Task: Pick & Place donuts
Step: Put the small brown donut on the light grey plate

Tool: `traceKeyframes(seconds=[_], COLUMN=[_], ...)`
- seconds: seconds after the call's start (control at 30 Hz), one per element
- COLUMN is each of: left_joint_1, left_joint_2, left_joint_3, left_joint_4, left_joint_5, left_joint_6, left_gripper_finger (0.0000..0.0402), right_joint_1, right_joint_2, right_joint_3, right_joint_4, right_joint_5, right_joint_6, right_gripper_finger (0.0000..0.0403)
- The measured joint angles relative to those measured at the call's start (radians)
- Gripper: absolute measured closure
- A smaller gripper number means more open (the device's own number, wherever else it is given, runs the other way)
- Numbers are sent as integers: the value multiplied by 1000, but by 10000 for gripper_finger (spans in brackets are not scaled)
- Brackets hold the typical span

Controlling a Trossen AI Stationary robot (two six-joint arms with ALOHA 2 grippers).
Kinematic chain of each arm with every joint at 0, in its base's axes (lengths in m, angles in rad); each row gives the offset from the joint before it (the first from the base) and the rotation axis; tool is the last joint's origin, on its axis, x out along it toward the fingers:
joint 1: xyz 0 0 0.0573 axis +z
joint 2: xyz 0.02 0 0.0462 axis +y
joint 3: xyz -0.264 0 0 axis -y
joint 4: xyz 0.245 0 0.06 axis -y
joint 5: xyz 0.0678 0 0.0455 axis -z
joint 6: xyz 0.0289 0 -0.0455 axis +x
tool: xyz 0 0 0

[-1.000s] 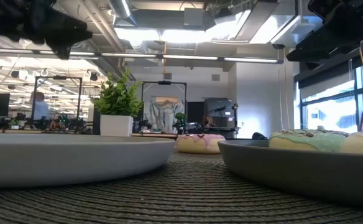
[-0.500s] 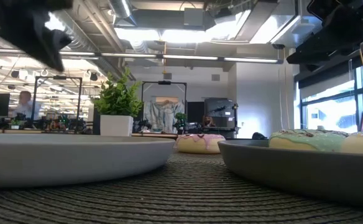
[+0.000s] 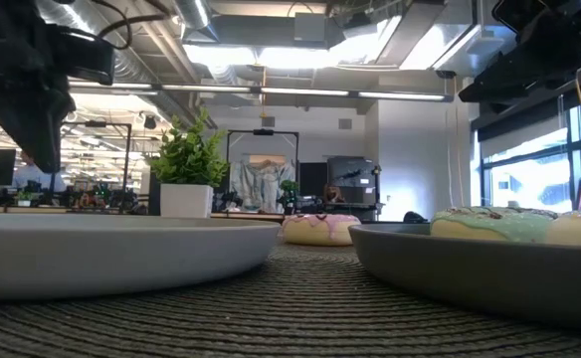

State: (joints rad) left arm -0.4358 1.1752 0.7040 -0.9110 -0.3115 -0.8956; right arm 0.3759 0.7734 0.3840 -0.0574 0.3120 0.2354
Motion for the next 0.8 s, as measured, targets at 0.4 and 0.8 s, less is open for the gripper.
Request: traceKeyframes(seconds=[0.4,0.8], left_joint_1=[0,-1], left_joint_2=[13,12], left_joint_3=[0,-11], left_joint_4=[-57,-82], left_joint_5=[45,72], left_joint_6=[-138,-275], left_gripper_finger=[284,230], right_joint_1=[0,0], right_joint_2=[83,141], right_joint_3=[0,0], right_joint_4=[0,17], right_joint_5=[0,0], right_joint_6=[-4,-2], right_gripper_finger=[260,260])
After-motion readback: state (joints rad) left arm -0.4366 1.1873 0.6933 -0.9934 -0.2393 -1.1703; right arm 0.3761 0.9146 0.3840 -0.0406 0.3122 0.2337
